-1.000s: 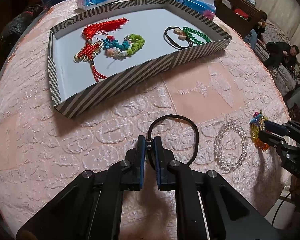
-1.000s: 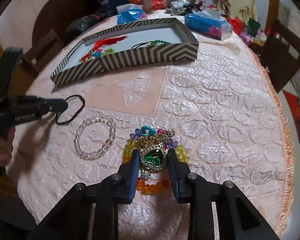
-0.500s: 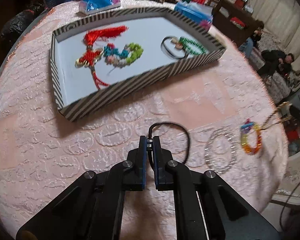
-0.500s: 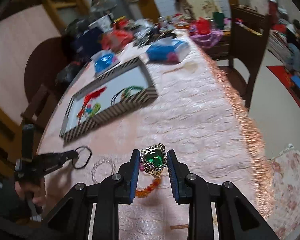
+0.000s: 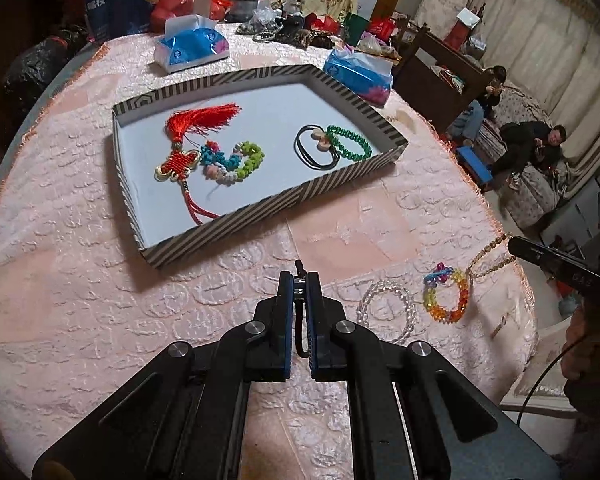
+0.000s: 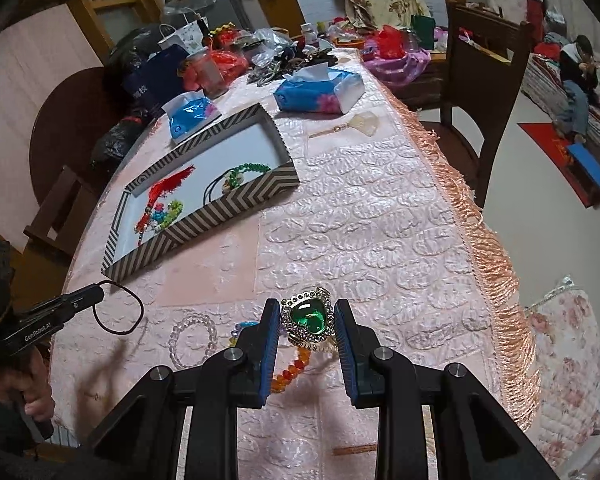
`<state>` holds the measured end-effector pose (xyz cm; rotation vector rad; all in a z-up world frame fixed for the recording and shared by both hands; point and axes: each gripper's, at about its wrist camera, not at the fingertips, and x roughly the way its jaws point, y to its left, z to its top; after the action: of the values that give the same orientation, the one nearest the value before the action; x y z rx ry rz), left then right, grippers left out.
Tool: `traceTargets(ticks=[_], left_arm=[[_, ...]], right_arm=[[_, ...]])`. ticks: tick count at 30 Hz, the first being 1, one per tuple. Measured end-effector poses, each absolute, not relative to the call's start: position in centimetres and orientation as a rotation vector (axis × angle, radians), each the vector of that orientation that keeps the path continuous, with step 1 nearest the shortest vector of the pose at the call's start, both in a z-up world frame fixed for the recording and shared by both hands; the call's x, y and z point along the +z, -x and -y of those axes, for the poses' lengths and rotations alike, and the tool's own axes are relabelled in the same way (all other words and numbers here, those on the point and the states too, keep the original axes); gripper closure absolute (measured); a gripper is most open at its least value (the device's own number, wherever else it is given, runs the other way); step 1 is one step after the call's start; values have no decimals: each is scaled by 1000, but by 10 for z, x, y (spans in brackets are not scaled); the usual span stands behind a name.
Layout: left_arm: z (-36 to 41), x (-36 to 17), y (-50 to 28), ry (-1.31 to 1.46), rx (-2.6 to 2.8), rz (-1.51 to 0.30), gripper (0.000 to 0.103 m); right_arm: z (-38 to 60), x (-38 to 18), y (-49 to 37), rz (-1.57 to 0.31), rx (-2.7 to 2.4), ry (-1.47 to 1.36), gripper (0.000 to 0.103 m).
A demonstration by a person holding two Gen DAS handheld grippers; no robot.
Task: Organize jewelry
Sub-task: 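Carry the black cord and green heart pendant toward the tray with both tools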
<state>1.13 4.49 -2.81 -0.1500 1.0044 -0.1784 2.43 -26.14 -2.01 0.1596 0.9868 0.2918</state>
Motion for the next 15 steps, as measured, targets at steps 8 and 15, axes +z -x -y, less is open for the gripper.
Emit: traceTargets(ticks=[8,15], left_arm=[[-48,-11,-11,147,-158,-989,99],[-51,0,-15,151,-116,-994,99]], right_arm=[[258,-13,-25,-973,305,-145,77],[252,-7,-28,-965,321,-128,77]])
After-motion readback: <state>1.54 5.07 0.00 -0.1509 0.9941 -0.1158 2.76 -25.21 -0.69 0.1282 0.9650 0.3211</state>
